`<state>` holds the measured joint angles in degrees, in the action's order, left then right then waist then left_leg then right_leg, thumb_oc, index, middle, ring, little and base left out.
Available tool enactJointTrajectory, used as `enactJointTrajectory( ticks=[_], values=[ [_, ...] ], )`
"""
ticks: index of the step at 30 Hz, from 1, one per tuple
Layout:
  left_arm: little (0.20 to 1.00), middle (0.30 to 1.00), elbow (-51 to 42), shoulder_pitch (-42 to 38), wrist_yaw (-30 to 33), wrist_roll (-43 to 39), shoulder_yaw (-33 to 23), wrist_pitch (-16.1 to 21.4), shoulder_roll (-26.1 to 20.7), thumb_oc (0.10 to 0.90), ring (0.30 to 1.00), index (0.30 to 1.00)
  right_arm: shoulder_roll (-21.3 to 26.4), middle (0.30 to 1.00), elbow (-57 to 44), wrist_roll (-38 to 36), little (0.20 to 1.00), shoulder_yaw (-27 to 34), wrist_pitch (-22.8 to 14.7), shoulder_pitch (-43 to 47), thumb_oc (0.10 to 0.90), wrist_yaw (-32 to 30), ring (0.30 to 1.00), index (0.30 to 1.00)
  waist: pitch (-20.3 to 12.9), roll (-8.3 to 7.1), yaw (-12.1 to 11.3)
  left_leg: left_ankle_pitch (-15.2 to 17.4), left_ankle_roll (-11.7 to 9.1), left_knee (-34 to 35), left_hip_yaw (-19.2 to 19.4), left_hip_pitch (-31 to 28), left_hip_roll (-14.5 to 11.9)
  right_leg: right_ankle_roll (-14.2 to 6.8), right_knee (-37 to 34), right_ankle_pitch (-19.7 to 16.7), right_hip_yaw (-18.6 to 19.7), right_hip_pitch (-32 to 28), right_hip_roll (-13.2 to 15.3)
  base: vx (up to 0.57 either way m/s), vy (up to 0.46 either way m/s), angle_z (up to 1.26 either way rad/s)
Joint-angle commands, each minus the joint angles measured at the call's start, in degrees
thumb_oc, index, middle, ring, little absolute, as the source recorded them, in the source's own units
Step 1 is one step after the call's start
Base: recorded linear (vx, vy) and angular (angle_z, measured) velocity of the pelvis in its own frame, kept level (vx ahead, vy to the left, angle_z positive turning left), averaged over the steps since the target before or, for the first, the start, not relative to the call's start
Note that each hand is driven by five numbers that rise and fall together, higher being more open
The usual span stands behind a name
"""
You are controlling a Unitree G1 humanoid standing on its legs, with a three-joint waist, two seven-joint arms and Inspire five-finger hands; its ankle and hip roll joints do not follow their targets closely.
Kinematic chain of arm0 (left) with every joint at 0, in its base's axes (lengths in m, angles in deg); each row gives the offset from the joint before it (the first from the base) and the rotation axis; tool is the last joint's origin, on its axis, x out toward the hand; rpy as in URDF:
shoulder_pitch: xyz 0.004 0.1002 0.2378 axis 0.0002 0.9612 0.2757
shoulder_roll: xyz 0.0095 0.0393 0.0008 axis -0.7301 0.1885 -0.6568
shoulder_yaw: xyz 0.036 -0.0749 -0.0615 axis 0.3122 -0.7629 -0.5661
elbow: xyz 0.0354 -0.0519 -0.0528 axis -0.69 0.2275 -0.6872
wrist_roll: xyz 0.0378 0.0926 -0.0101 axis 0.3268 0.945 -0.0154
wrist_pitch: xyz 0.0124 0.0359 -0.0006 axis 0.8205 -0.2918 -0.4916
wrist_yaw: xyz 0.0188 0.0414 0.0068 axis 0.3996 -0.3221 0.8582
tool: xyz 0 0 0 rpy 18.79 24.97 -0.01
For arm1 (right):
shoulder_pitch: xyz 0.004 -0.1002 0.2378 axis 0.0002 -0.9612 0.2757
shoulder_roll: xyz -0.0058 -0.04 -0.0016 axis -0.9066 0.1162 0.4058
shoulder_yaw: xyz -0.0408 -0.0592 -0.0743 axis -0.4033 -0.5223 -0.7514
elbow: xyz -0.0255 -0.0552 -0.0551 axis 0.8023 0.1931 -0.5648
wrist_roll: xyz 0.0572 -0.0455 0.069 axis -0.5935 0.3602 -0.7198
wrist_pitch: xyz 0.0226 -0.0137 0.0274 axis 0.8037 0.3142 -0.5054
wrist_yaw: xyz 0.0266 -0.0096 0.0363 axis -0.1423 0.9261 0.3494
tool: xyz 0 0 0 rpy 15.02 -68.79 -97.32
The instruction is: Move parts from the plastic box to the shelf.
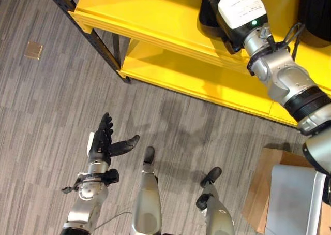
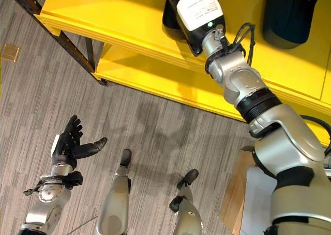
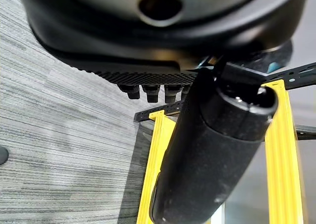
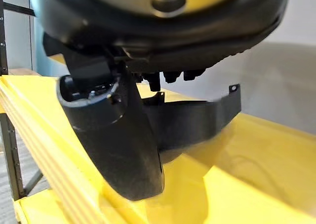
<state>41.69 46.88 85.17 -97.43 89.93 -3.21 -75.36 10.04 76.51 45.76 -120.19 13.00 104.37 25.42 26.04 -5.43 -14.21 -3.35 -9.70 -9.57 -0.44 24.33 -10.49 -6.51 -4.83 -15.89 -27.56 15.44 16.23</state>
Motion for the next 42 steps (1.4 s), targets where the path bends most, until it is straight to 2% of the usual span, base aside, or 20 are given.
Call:
enactJointTrajectory(
  ticks=[1, 10, 20, 21, 22, 25, 27, 29, 30, 31, 33, 39, 42],
  values=[
    [1.0, 1.0, -5.49, 1.69, 0.03, -1.42, -1.35, 5.05, -5.04, 0.9, 1.0, 1.0, 3.38, 1.0, -3.43, -0.96, 1.0, -0.99, 1.27, 9.08, 0.9, -3.21, 1.0, 1.0, -3.73, -1.69, -0.12, 3.01, 2.37, 2.67, 2.92, -4.13, 0.55, -7.9, 5.66, 6.21, -0.3, -11.04, 4.89, 0.0, 0.0, 0.0],
    [1.0, 1.0, -4.45, 1.89, -0.3, -1.41, -2.01, 4.32, -5.19, 0.9, 1.0, 1.0, 5.18, 1.0, -8.89, -2.34, 1.0, 1.56, 0.78, 8.88, 0.9, -4.24, 1.0, 1.0, -5.29, -1.89, 0.29, 3.0, 2.37, 3.15, 2.86, -5.46, 0.36, -7.85, 5.83, 6.76, -0.05, -11.95, 4.87, 0.0, -0.001, -0.01],
    [1.0, 1.0, -3.62, 2.74, -0.36, -1.49, -3.03, 4.19, -5.09, 0.9, 1.0, 1.0, 5.11, 1.0, -12.05, -3.66, 1.0, 4.23, 0.05, 6.64, 0.9, -4.3, 1.0, 1.0, -6.59, -2.35, 0.15, 2.5, 2.3, 4.27, 2.59, -6.41, 0.46, -7.93, 5.17, 6.54, -0.67, -13.18, 4.56, -0.01, 0.002, 0.0],
    [1.0, 1.0, -3.66, 2.76, -0.43, -1.46, -2.96, 4.13, -4.95, 0.9, 1.0, 1.0, 4.86, 1.0, -12.24, -4.11, 1.0, 4.73, -0.02, 6.08, 0.9, -4.21, 1.0, 1.0, -6.32, -2.38, 0.05, 1.29, 2.81, 4.09, 3.0, -5.85, 0.9, -7.41, 5.2, 5.63, -1.45, -12.82, 5.03, 0.0, 0.0, 0.0],
    [1.0, 1.0, -3.47, 2.83, -0.39, -1.54, -3.05, 4.07, -4.94, 0.9, 1.0, 1.0, 4.74, 1.0, -12.43, -4.21, 1.0, 5.0, -0.01, 5.74, 0.9, -4.13, 1.0, 1.0, -6.74, -2.34, 0.09, 2.45, 2.35, 4.41, 2.52, -6.53, 0.55, -7.92, 5.1, 6.54, -0.8, -13.37, 4.52, 0.0, 0.0, 0.0],
    [1.0, 1.0, -3.29, 2.91, -0.37, -1.53, -3.17, 3.9, -4.73, 0.9, 1.0, 1.0, 4.65, 1.0, -13.17, -4.77, 1.0, 6.32, -0.07, 4.42, 0.9, -4.38, 1.0, 1.0, -6.89, -2.52, 0.16, 2.3, 2.48, 4.63, 2.49, -6.65, 0.72, -7.94, 5.01, 6.39, -0.93, -13.52, 4.56, 0.02, -0.011, 0.01],
    [1.0, 1.0, -3.43, 3.01, -0.4, -1.52, -3.16, 3.77, -4.52, 0.9, 1.0, 1.0, 4.52, 1.0, -14.81, -5.84, 1.0, 8.09, -0.27, 2.99, 0.9, -4.81, 1.0, 1.0, -6.59, -2.47, 0.16, 1.16, 2.95, 4.48, 3.05, -6.24, 0.99, -7.43, 5.06, 5.5, -1.63, -13.23, 4.98, -0.07, 0.026, 0.0],
    [1.0, 1.0, -3.15, 2.96, 0.23, -1.36, -3.4, 3.37, -3.87, 0.9, 1.0, 1.0, 3.77, 1.0, -17.77, -8.61, 1.0, 12.56, -0.3, -0.69, 0.9, -6.43, 1.0, 1.0, -6.58, -2.33, 0.68, 1.17, 3.12, 4.52, 3.26, -6.36, 1.1, -7.43, 5.09, 5.36, -1.54, -13.07, 5.1, -0.04, 0.019, 0.0],
    [1.0, 1.0, -3.16, 3.01, 0.24, -1.36, -3.37, 3.37, -3.98, 0.9, 1.0, 1.0, 3.81, 1.0, -17.94, -8.57, 1.0, 12.78, -0.26, -0.95, 0.9, -6.39, 1.0, 1.0, -6.62, -2.42, 0.62, 1.17, 3.11, 4.53, 3.27, -6.38, 1.11, -7.44, 5.08, 5.36, -1.54, -13.09, 5.11, 0.0, 0.0, 0.0],
    [1.0, 1.0, -3.02, 2.97, 0.74, -0.97, -3.52, 3.13, -3.31, 0.9, 1.0, 1.0, 2.51, 1.0, -20.11, -11.49, 1.0, 16.96, -0.68, -4.44, 0.9, -7.78, 1.0, 1.0, -6.49, -2.14, 1.18, 1.21, 3.22, 4.58, 3.48, -6.51, 1.08, -7.42, 5.18, 5.33, -1.29, -12.99, 5.12, 0.0, 0.0, 0.0],
    [1.0, 1.0, -3.04, 3.03, 0.99, -0.85, -3.61, 3.01, -3.14, 0.9, 1.0, 1.0, 2.09, 1.0, -21.6, -12.35, 1.0, 19.07, -0.76, -6.4, 0.9, -8.43, 1.0, 1.0, -6.52, -2.12, 1.39, 1.26, 3.26, 4.6, 3.67, -6.59, 1.06, -7.42, 5.22, 5.31, -1.15, -12.86, 5.16, 0.0, 0.0, 0.0],
    [1.0, 1.0, -2.93, 3.38, 1.36, -0.21, -2.94, 2.24, -1.77, 0.9, 1.0, 1.0, -2.22, 1.0, -27.75, -18.82, 1.0, 28.45, -2.32, -16.57, 0.9, -10.87, 1.0, 1.0, -6.44, -1.75, 2.41, 1.27, 3.51, 4.33, 4.26, -6.44, 1.1, -7.22, 5.44, 5.68, -0.81, -12.43, 5.26, 0.0, 0.0, 0.0],
    [1.0, 1.0, -2.83, 3.76, 1.3, 0.55, -2.19, 1.22, -0.83, 0.9, 1.0, 1.0, -6.16, 1.0, -31.75, -26.25, 1.0, 33.59, -4.8, -23.96, 0.9, -11.78, 1.0, 1.0, -6.1, -1.41, 3.51, 1.27, 3.6, 3.99, 4.41, -6.33, 0.91, -7.13, 5.74, 5.85, -0.4, -12.02, 5.36, -0.01, 0.003, -0.03]
  ],
)
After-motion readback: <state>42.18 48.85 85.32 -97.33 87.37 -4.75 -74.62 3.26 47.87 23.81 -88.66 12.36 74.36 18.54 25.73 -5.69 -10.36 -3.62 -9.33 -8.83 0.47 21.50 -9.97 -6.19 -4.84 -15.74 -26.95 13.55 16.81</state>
